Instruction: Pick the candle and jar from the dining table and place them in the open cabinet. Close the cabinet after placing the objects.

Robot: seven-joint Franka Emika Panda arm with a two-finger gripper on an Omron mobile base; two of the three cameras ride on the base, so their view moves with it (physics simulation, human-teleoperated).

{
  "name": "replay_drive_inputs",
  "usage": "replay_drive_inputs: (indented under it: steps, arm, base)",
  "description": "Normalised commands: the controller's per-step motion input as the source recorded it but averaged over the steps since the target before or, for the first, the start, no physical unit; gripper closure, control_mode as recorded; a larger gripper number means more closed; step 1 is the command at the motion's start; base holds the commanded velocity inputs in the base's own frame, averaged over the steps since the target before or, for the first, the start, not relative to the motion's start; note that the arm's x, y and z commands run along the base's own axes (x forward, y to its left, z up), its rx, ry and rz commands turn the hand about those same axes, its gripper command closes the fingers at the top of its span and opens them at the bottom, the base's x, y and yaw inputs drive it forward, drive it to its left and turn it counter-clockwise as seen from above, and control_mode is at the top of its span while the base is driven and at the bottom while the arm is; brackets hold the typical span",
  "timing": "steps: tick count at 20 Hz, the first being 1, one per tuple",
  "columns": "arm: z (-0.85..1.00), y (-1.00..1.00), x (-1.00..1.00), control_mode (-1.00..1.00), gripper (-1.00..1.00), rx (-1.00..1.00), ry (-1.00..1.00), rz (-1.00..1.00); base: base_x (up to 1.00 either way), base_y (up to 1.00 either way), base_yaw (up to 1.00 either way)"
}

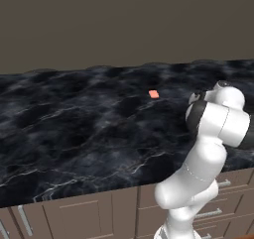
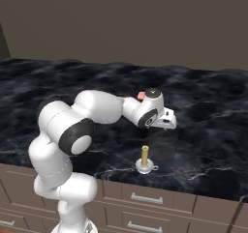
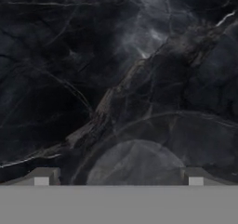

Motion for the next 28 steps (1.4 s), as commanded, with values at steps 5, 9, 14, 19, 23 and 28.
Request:
replay_drive_inputs:
  steps: [5,9,14,19,23,28]
  arm:
    - [-0.08,-0.18,0.32,-1.00,-1.00,0.00,0.01,0.00]
    - [-0.08,-0.18,0.32,-1.00,-1.00,0.00,0.02,0.00]
    - [-0.19,-0.15,0.20,-1.00,-1.00,0.01,0.01,0.00]
    - [-0.51,-0.07,0.07,-1.00,-1.00,0.06,0.04,0.00]
    - [-0.83,0.00,0.00,-1.00,-1.00,0.10,0.09,0.00]
    - [-0.97,0.00,0.00,-1.00,-1.00,0.10,0.11,0.00]
  base:
    - [0.00,0.00,0.00]
    - [0.00,0.00,0.00]
    - [0.00,0.00,0.00]
    - [0.00,0.00,0.00]
    - [0.00,0.00,0.00]
    - [0.00,0.00,0.00]
